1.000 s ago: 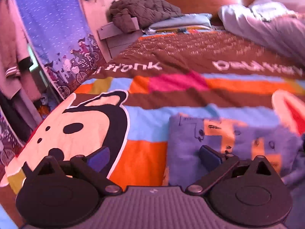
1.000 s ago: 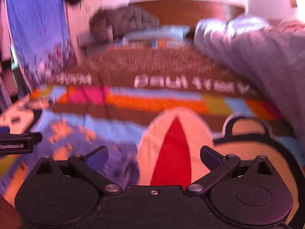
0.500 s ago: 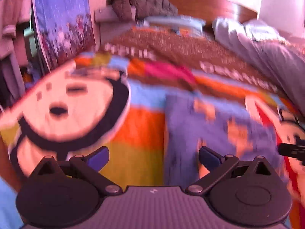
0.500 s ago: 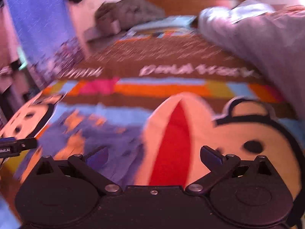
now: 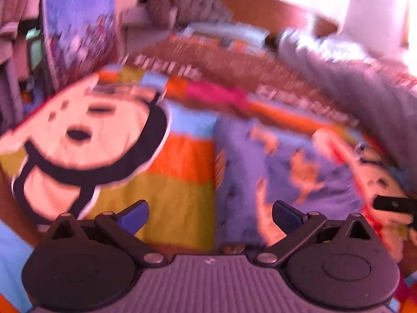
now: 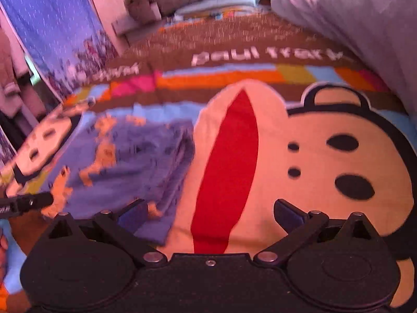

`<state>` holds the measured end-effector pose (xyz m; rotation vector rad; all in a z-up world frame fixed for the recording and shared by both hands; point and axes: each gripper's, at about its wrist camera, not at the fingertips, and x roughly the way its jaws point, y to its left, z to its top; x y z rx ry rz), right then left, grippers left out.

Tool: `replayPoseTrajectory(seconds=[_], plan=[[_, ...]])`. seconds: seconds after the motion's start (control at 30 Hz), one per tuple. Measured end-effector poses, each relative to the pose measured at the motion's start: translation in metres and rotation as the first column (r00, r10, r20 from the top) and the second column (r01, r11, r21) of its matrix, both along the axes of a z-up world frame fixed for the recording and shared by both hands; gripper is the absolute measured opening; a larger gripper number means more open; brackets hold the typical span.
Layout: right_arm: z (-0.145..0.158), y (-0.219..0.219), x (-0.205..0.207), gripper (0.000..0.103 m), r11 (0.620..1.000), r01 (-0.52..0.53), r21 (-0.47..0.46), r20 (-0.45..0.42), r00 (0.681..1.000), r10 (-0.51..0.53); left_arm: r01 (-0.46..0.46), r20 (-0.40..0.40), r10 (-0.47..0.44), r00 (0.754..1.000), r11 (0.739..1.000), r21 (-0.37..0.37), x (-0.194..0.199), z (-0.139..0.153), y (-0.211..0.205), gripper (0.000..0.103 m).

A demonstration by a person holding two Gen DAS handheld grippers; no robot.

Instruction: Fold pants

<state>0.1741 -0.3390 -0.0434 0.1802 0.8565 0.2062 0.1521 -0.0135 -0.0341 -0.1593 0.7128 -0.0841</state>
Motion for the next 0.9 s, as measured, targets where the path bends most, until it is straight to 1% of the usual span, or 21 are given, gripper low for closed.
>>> replayPoseTrajectory(seconds=[0.03,0.07,0.1,0.17,0.2,0.23,0.27,0.3,0.33,0.37,0.4,0.47,0.53,0.6,0.63,0.67,0.7,0.77,0.83,0.9], plan=[[0.002,-0.005,0.001,0.102,0.999,0.009,0.041,0.026,1.000,-0.010,0.023,0.028,-0.023,0.999,1.000,-0.007,-0.002,0.005,0.000,0.103],[0.003,-0.009,0.004,0.102,0.995,0.018,0.094,0.045,0.999,-0.022,0.036,0.030,-0.036,0.999,0.999,-0.012,-0.001,0.007,0.000,0.103],[0.003,-0.013,0.009,0.102,0.988,0.022,0.153,0.055,0.998,-0.031,0.052,0.015,-0.051,0.999,0.998,-0.020,0.003,0.007,0.000,0.103],[0.000,-0.019,0.023,0.102,0.956,0.009,0.293,0.075,0.997,-0.033,0.085,-0.044,-0.087,0.995,0.995,-0.044,0.014,0.003,-0.001,0.103],[-0.006,-0.022,0.031,0.102,0.933,0.000,0.360,0.093,0.995,-0.036,0.097,-0.061,-0.100,0.993,0.994,-0.051,0.018,0.000,-0.001,0.103],[-0.013,-0.023,0.039,0.102,0.910,-0.016,0.415,0.104,0.994,-0.030,0.109,-0.063,-0.113,0.992,0.993,-0.051,0.021,-0.003,-0.001,0.103],[-0.021,-0.023,0.049,0.102,0.897,-0.023,0.442,0.087,0.996,-0.018,0.123,-0.051,-0.125,0.991,0.991,-0.046,0.022,-0.006,-0.001,0.103],[-0.029,-0.022,0.056,0.101,0.894,-0.018,0.448,0.060,0.998,-0.010,0.131,-0.040,-0.133,0.990,0.990,-0.048,0.024,-0.009,0.001,0.103],[-0.036,-0.021,0.063,0.101,0.894,-0.019,0.447,0.040,0.999,0.002,0.133,-0.045,-0.137,0.990,0.989,-0.071,0.029,-0.012,0.004,0.103],[-0.042,-0.021,0.067,0.101,0.895,-0.032,0.446,0.036,0.999,0.018,0.131,-0.067,-0.139,0.988,0.985,-0.111,0.033,-0.018,0.008,0.103],[-0.044,-0.019,0.067,0.101,0.894,-0.050,0.446,0.052,0.998,0.030,0.121,-0.096,-0.138,0.986,0.978,-0.168,0.038,-0.024,0.013,0.103],[-0.045,-0.018,0.071,0.101,0.874,-0.092,0.476,0.064,0.996,0.069,0.091,-0.103,-0.119,0.988,0.966,-0.243,0.042,-0.032,0.023,0.103],[-0.047,-0.017,0.071,0.101,0.846,-0.146,0.513,0.078,0.989,0.124,0.074,-0.071,-0.103,0.992,0.943,-0.326,0.039,-0.033,0.033,0.103],[-0.048,-0.015,0.068,0.101,0.825,-0.177,0.537,0.095,0.984,0.149,0.075,-0.047,-0.104,0.993,0.906,-0.416,0.037,-0.037,0.041,0.103],[-0.049,-0.016,0.067,0.100,0.817,-0.181,0.547,0.099,0.983,0.151,0.075,-0.048,-0.108,0.993,0.892,-0.446,0.040,-0.039,0.041,0.103],[-0.048,-0.016,0.066,0.100,0.815,-0.181,0.550,0.101,0.983,0.151,0.071,-0.053,-0.107,0.993,0.885,-0.460,0.042,-0.040,0.041,0.103],[-0.048,-0.017,0.066,0.097,0.819,-0.175,0.547,0.098,0.985,0.144,0.067,-0.055,-0.105,0.993,0.883,-0.464,0.045,-0.041,0.040,0.103],[-0.049,-0.018,0.065,0.093,0.824,-0.163,0.542,0.094,0.987,0.134,0.055,-0.061,-0.090,0.994,0.900,-0.432,0.047,-0.040,0.035,0.103],[-0.049,-0.019,0.064,0.089,0.826,-0.157,0.541,0.093,0.988,0.127,0.051,-0.066,-0.083,0.994,0.924,-0.379,0.046,-0.037,0.029,0.103],[-0.051,-0.019,0.063,0.086,0.829,-0.153,0.538,0.094,0.988,0.121,0.032,-0.077,-0.061,0.995,0.945,-0.327,0.045,-0.036,0.024,0.103]])
